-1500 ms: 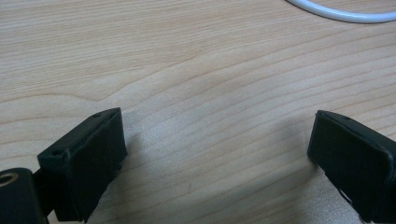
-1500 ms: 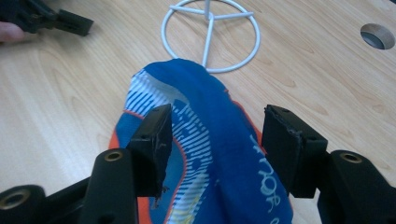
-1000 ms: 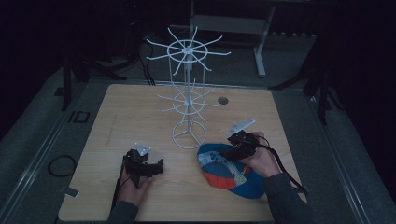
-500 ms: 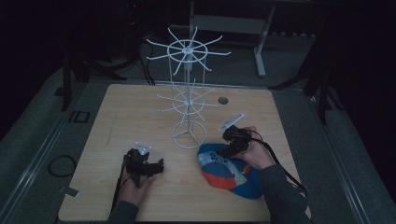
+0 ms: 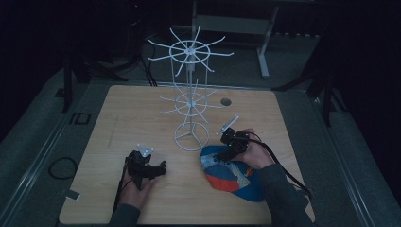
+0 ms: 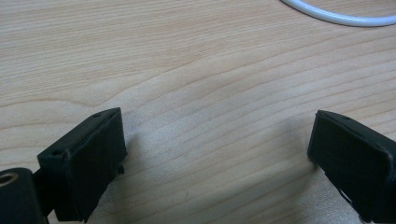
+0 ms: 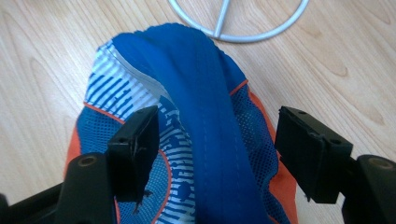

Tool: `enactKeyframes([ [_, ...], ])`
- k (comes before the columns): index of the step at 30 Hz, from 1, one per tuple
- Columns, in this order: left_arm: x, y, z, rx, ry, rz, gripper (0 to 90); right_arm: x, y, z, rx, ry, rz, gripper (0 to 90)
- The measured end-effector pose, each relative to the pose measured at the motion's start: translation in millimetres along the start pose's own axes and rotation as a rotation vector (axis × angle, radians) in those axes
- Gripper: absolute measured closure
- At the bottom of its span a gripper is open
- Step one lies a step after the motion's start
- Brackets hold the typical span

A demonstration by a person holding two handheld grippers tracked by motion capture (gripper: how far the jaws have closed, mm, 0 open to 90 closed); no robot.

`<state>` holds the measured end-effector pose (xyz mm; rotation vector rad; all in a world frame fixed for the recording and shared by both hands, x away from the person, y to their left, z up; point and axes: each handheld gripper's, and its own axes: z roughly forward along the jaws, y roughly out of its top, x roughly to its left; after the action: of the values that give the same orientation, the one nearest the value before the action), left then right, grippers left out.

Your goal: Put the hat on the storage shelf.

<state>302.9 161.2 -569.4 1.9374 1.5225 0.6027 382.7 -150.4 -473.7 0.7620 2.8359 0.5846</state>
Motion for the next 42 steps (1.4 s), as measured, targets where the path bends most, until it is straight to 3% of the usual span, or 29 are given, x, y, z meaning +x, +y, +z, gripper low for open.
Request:
enactKeyframes([
  [7, -0.1, 0.0, 0.0, 0.000, -0.001, -0.001, 4.6, 0.1, -0.1, 10.1, 0.047, -0.001, -0.016, 32.4],
  [12, 0.0, 0.0, 0.0, 0.001, -0.001, 0.000, 4.6, -2.0, -0.9, 19.4, 0.095, 0.029, -0.022, 38.3],
  [13, -0.1, 0.0, 0.0, 0.000, -0.001, -0.001, 4.6, -1.6, -0.9, 21.9, 0.102, 0.031, -0.025, 48.3],
  [14, -0.1, 0.0, 0.0, 0.000, -0.001, -0.001, 4.6, -1.6, -0.9, 21.9, 0.102, 0.031, -0.025, 48.3],
  [15, 0.0, 0.0, -0.1, 0.001, -0.001, 0.000, 4.6, -1.1, -0.9, 23.1, 0.100, 0.049, -0.048, 60.0],
  [16, 0.0, 0.0, -0.1, 0.001, -0.001, 0.000, 4.6, -1.1, -0.9, 23.1, 0.100, 0.049, -0.048, 60.0],
  [17, 0.0, 0.0, -0.1, 0.001, -0.001, 0.000, 4.6, 0.1, -0.9, 24.8, 0.109, 0.055, -0.066, 68.6],
  [19, 0.0, 0.0, -0.1, 0.001, -0.001, 0.000, 4.6, 0.5, -0.9, 24.9, 0.110, 0.053, -0.075, 68.6],
  [20, 0.0, 0.0, -0.1, 0.001, -0.001, 0.001, 4.6, 1.3, -1.7, 24.4, 0.103, 0.056, -0.093, 82.7],
  [22, 0.0, 0.0, -0.1, 0.001, -0.001, 0.001, 4.6, 2.4, -2.6, 22.8, 0.098, 0.065, -0.102, 86.4],
  [30, 0.0, 0.0, 0.0, 0.000, 0.000, 0.001, 4.6, 3.5, -10.8, 5.1, 0.022, 0.054, -0.083, 87.3],
  [34, 0.0, 0.0, 0.0, 0.000, 0.000, 0.001, 4.6, -1.7, -22.7, -12.3, -0.059, 0.031, -0.042, 87.6],
  [38, 0.0, 0.0, 0.0, 0.000, 0.000, 0.001, 4.6, -4.3, -31.7, -30.2, -0.129, 0.050, -0.011, 87.6],
  [42, 0.0, 0.0, 0.0, 0.000, 0.000, 0.001, 4.6, -5.7, -37.5, -45.7, -0.180, 0.040, 0.001, 87.5],
])
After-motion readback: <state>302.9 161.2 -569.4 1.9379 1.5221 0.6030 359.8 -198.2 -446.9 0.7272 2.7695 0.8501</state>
